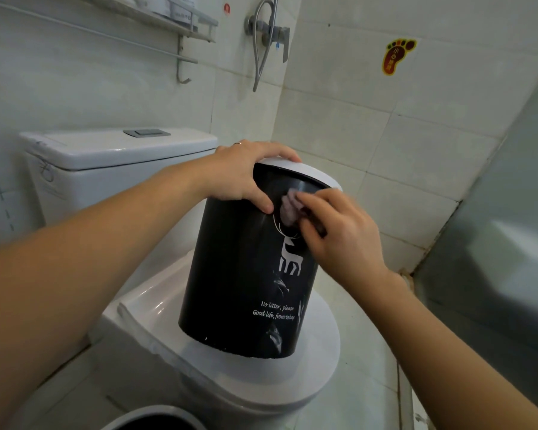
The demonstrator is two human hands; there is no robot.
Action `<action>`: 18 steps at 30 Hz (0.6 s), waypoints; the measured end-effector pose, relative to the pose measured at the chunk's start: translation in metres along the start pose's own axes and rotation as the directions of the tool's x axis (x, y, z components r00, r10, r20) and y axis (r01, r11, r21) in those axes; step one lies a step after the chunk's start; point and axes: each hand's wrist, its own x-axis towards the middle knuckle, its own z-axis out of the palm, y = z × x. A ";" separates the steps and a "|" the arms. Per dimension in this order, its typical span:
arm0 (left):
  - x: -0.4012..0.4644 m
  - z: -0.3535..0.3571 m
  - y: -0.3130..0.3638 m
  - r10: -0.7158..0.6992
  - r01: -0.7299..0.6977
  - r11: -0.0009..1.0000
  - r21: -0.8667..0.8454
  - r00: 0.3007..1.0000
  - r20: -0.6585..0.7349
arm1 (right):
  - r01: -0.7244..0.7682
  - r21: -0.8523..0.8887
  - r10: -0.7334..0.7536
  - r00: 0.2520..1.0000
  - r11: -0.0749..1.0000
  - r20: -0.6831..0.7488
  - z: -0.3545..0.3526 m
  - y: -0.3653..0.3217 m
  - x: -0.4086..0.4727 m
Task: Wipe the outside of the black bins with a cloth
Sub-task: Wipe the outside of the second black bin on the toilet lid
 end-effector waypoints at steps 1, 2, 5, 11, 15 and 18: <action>0.000 0.000 0.000 0.001 -0.001 1.000 0.003 1.000 0.003 | -0.041 0.004 0.041 0.999 0.999 -0.007 -0.001 0.000 0.006; 0.001 0.000 0.000 0.003 -0.003 1.000 -0.001 1.000 0.008 | -0.071 0.007 0.071 0.997 0.997 -0.013 -0.001 0.001 0.011; 0.002 0.001 0.000 0.005 -0.005 1.000 -0.003 1.000 0.008 | -0.079 0.018 0.079 0.997 0.997 -0.006 0.001 0.000 0.010; 0.005 0.003 -0.006 0.028 -0.028 1.000 0.012 0.999 -0.029 | 0.149 0.046 -0.153 0.983 0.988 0.099 0.000 -0.005 -0.027; 0.009 0.005 -0.008 0.045 -0.043 0.997 0.068 0.999 -0.029 | 0.115 0.009 -0.116 0.991 0.993 0.062 0.001 0.000 -0.019; 0.012 0.005 -0.009 0.035 -0.032 0.995 0.093 0.999 -0.029 | 0.011 -0.006 -0.010 1.000 1.000 0.024 0.004 -0.001 -0.009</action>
